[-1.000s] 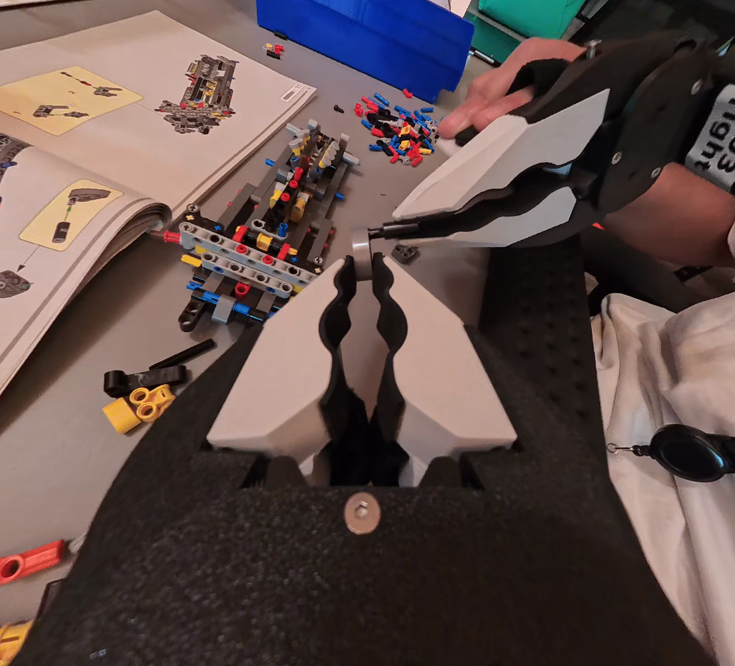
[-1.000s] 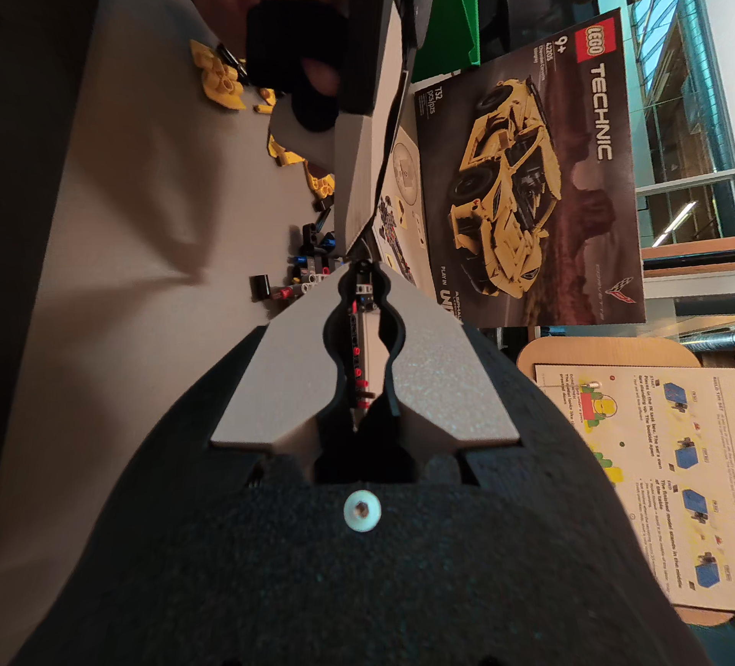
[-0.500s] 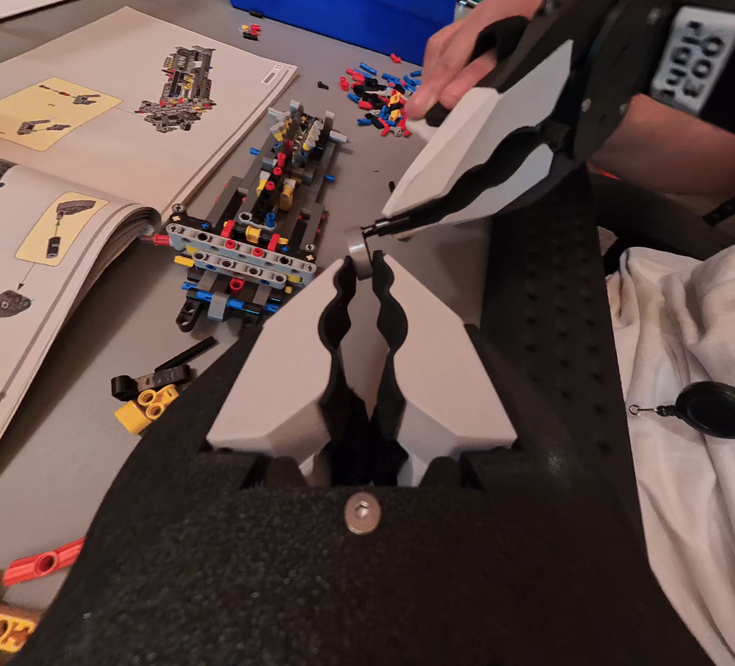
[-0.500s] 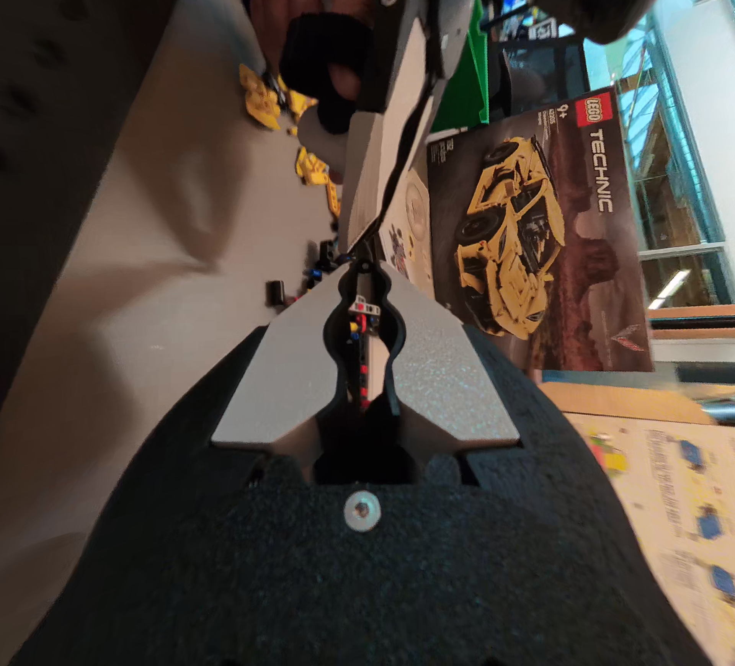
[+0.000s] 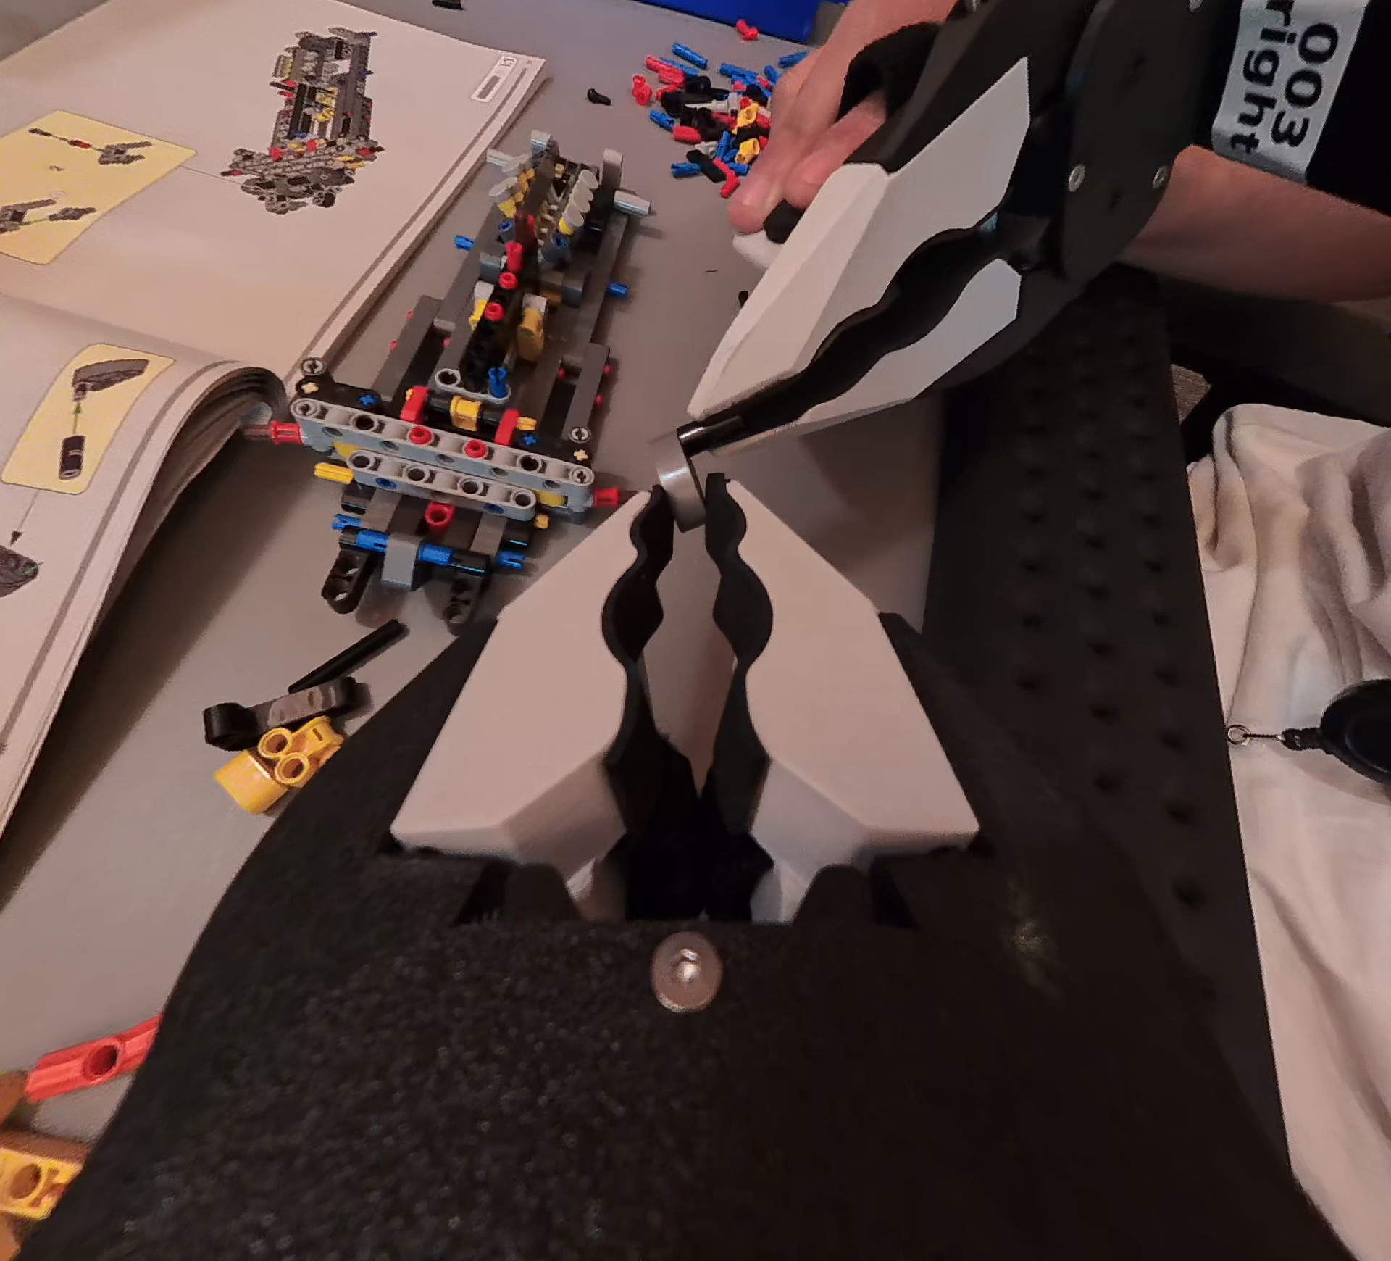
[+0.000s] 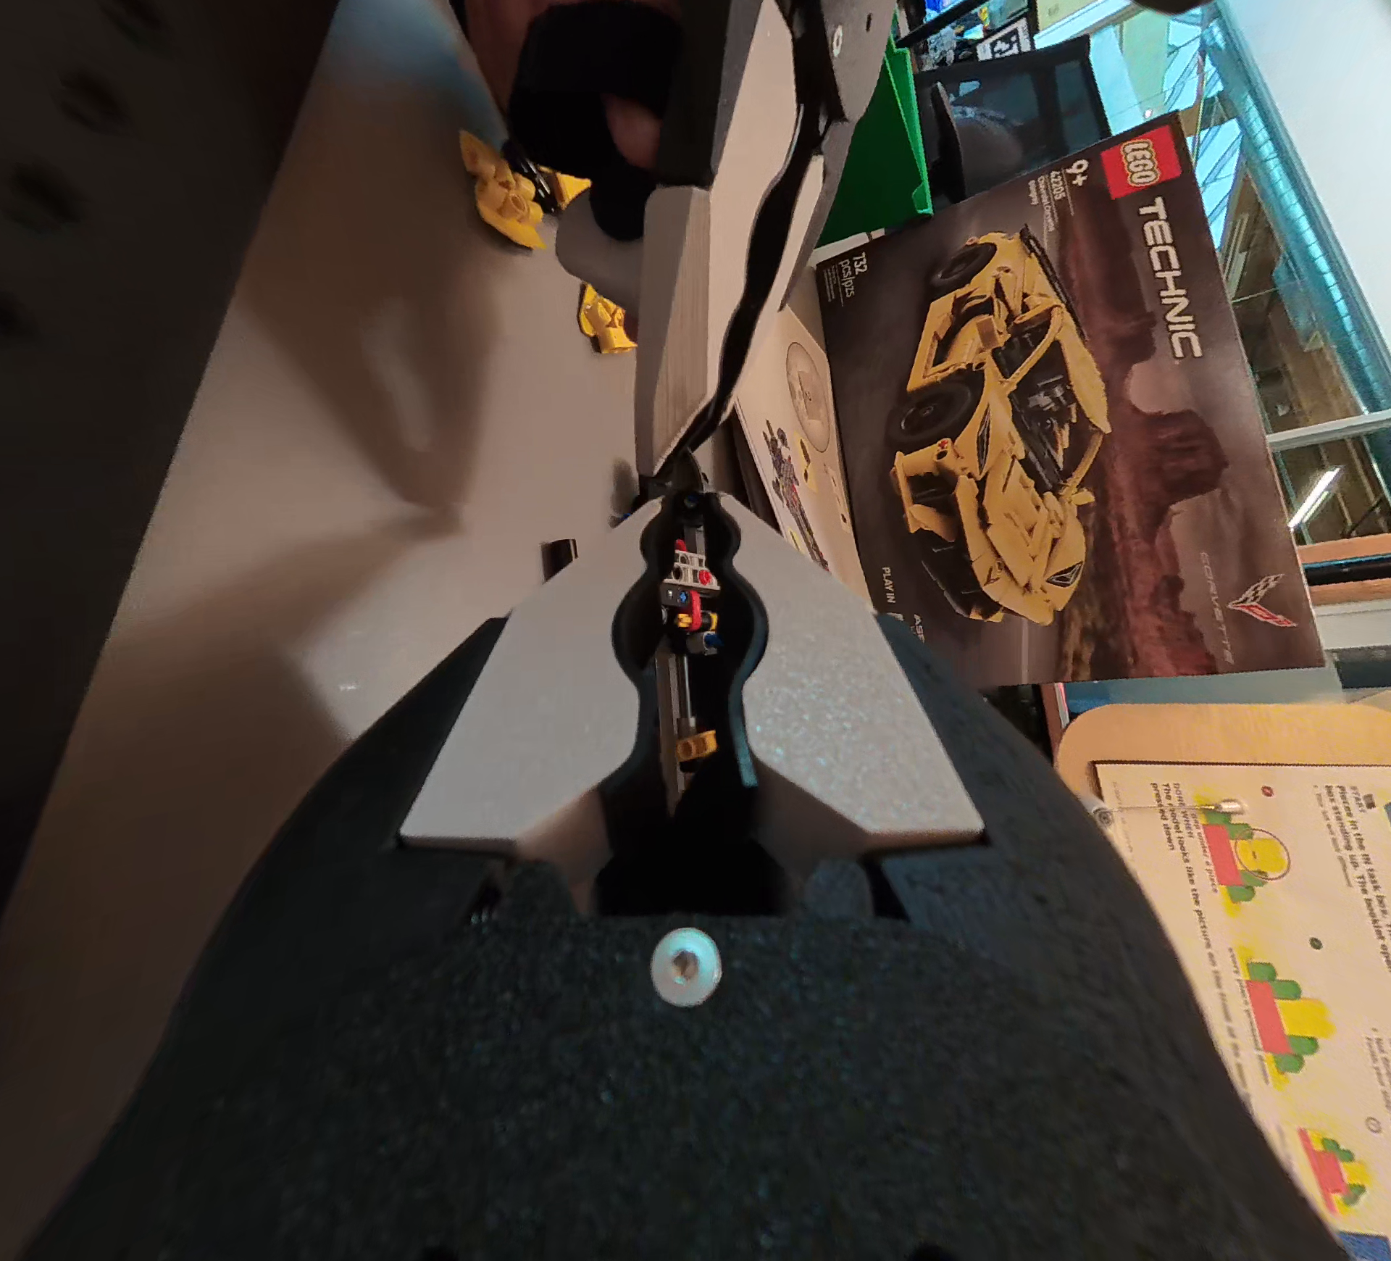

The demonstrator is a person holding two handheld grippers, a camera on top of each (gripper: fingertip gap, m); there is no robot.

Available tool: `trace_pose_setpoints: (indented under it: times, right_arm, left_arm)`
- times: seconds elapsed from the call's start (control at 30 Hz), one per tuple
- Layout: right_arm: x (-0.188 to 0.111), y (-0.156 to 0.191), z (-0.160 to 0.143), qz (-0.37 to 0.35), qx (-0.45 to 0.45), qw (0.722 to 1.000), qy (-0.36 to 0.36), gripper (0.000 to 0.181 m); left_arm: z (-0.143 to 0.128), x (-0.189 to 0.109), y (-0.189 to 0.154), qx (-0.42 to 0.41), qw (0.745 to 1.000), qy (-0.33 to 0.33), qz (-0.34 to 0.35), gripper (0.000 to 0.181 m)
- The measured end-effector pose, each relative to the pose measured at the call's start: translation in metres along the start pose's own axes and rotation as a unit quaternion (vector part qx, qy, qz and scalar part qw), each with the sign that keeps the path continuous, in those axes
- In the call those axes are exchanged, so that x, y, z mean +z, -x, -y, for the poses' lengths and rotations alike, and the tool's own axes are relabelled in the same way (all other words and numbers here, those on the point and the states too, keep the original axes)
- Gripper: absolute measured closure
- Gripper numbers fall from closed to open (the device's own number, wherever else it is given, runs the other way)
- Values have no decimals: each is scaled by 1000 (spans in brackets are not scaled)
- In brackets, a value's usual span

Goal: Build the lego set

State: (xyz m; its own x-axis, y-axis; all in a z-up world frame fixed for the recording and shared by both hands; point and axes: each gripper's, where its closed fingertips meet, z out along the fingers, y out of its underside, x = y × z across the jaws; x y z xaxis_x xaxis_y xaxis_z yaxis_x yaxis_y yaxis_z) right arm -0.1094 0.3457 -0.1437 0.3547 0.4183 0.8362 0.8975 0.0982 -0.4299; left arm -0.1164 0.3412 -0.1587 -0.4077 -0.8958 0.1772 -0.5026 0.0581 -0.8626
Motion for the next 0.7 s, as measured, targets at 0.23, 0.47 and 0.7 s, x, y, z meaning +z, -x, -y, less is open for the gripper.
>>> trace_pose_setpoints:
  times: [0.23, 0.47, 0.7]
  right_arm:
    - [-13, -20, 8, -2, 278, 960, -39, 162]
    - [-14, -33, 17, 110, 524, 834, -133, 154]
    - [-4, -40, -15, -2, 526, 849, -39, 162]
  left_arm:
    - [15, -8, 5, -30, 999, -45, -3, 174]
    - [37, -17, 7, 41, 993, -103, 49, 174]
    - [36, -36, 57, 72, 968, -95, 222, 175]
